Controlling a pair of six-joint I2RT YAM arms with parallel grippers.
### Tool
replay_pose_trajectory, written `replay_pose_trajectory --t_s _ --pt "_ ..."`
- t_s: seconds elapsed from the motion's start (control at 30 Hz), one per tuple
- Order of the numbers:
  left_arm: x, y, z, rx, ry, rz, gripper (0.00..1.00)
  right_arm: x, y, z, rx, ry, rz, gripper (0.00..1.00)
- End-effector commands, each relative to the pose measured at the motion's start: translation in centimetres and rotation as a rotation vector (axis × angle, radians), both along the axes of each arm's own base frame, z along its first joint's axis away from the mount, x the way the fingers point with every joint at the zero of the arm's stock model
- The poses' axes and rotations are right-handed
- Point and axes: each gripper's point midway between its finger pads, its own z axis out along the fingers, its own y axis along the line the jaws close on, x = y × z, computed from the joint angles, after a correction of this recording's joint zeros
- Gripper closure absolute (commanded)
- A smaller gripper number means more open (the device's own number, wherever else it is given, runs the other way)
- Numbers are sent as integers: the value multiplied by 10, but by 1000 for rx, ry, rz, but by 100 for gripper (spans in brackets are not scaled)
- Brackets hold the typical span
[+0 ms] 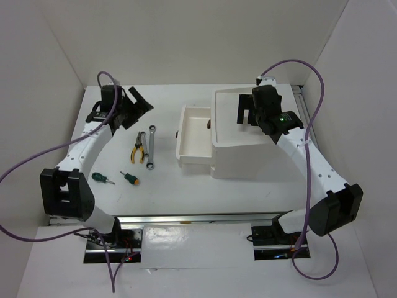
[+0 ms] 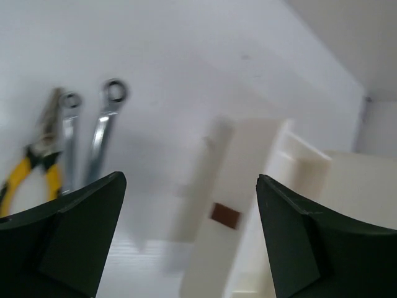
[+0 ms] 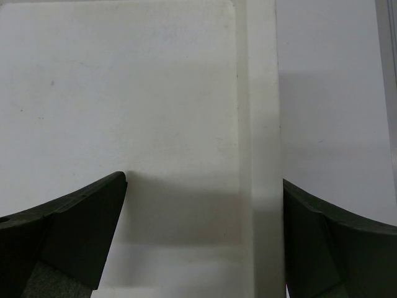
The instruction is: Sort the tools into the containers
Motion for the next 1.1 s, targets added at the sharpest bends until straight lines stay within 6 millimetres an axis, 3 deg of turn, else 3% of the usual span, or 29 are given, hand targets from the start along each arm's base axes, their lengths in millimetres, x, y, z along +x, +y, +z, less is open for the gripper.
replay_pose_trajectory --t_s 0.0,0.13,0.3,0.47,0.53,0.63,0.83,1.07 --pt "-47 61 -88 244 394 131 3 -26 20 -52 -58 212 120 0" --pt "-74 88 -113 274 515 173 7 -24 25 -58 -49 227 136 0" --pt "-112 112 -107 223 558 309 8 -22 32 -65 -49 242 152 0" --pt "-151 89 -92 92 545 398 11 -23 39 -72 -57 259 170 0" --pt "-164 83 -95 66 549 431 11 -25 42 -72 -52 259 173 0" --pt "-172 76 -88 40 501 473 12 -25 42 -69 -48 251 173 0" --pt "-188 74 -127 70 615 519 14 -28 39 -61 -46 228 167 0" --pt "-194 59 -176 98 739 498 15 -29 40 -61 -53 226 169 0"
